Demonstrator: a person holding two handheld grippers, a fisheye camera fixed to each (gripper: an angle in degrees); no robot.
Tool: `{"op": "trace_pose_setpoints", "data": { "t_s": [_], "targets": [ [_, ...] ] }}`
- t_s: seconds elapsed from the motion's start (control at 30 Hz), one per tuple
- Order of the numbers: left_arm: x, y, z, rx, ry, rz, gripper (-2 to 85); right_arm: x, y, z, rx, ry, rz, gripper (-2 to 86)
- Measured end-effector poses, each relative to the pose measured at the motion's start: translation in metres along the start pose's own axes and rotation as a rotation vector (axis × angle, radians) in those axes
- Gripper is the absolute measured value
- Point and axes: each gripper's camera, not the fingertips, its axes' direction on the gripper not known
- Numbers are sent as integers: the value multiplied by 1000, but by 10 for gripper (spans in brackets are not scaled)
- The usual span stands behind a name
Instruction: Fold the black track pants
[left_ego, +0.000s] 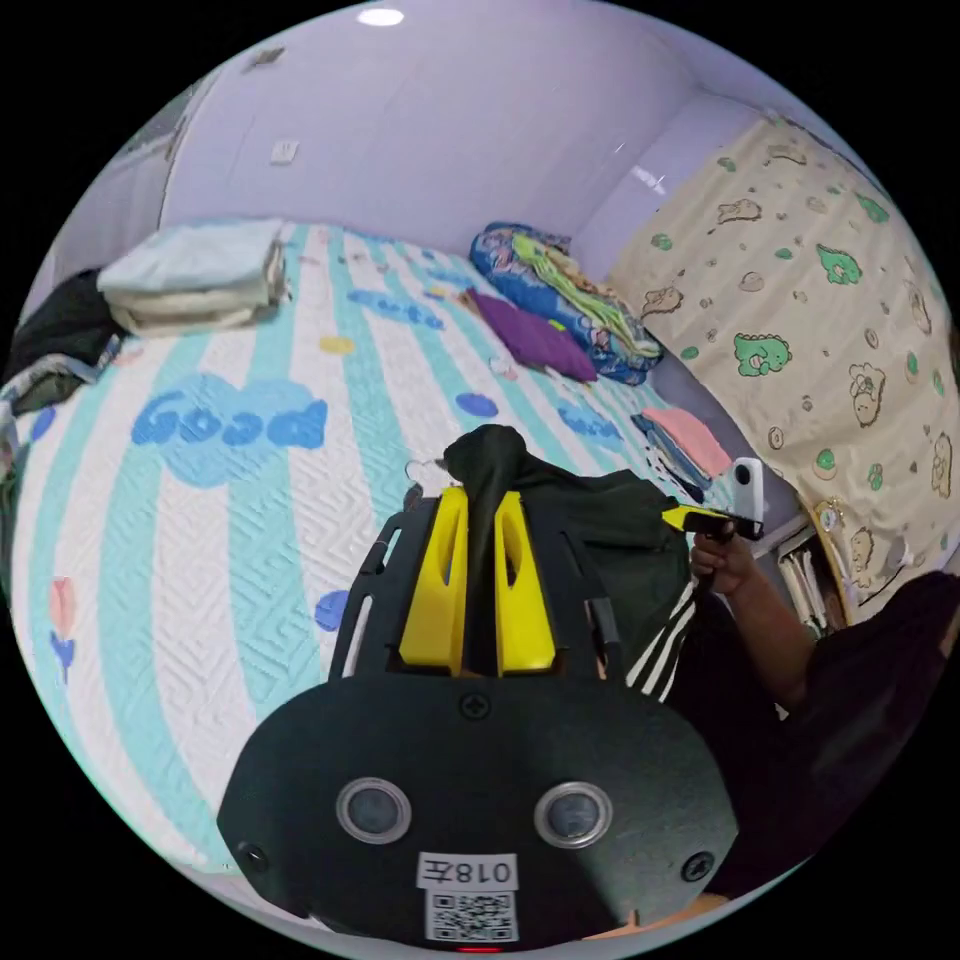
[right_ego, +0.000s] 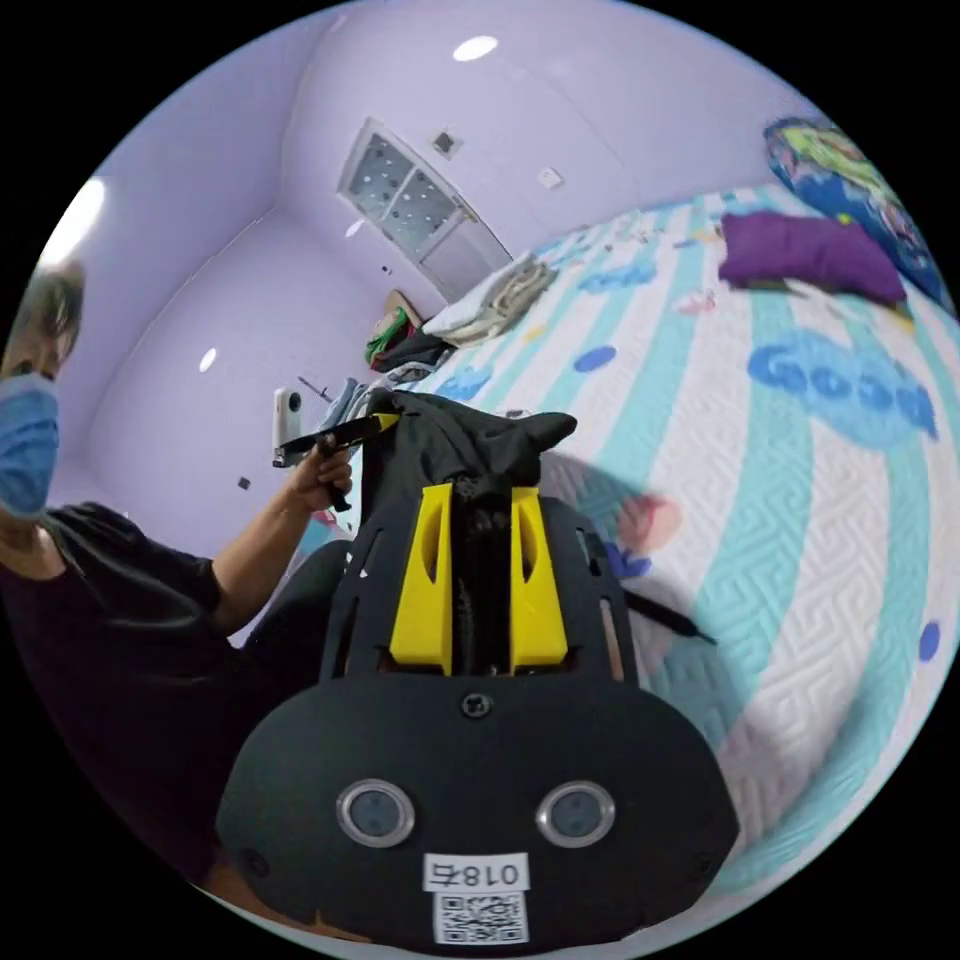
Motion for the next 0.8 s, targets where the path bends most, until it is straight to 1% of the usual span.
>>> {"op": "trace_pose_setpoints", "data": {
  "t_s": [0.1, 0.17, 0.2, 0.23, 0.27, 0.33, 0.4, 0.47, 0.53, 0.57, 0.63, 0.73, 0.8],
  "targets": [
    [-6, 1, -5, 43, -80, 18, 48, 1, -25, -2, 40, 22, -30, 93],
    [-26, -1, 12, 35, -91, -36, 60, 26, -42, 14, 6, 74, 7, 104],
    [-45, 1, 31, -4, -95, -84, 77, 35, -45, 20, -19, 100, 34, 107],
    [-68, 7, 48, -88, -84, -156, 99, 57, -47, 29, -100, 103, 132, 122],
    [-78, 12, 52, -115, -73, -192, 110, 72, -43, 26, -108, 53, 206, 131],
    [-105, 45, 30, -58, -3, -273, 130, 76, -31, -1, 2, -3, 235, 135],
    [-117, 77, 9, -42, 16, -310, 136, 78, -13, -27, 57, -29, 273, 142],
    [-124, 114, -1, -64, 73, -340, 140, 86, 15, -48, 87, -156, 353, 157],
    [-126, 162, 4, -123, 178, -389, 144, 97, 33, -49, 57, -259, 432, 162],
    [-125, 172, 7, -136, 202, -396, 145, 103, 41, -45, 21, -311, 468, 163],
    [-117, 202, 24, -191, 264, -399, 149, 110, 50, -38, -26, -352, 517, 161],
    [-123, 221, 32, -153, 304, -435, 160, 120, 55, -29, -45, -432, 574, 156],
    [-128, 224, 42, -202, 381, -423, 163, 120, 54, -26, -71, -447, 573, 158]
  ]
}}
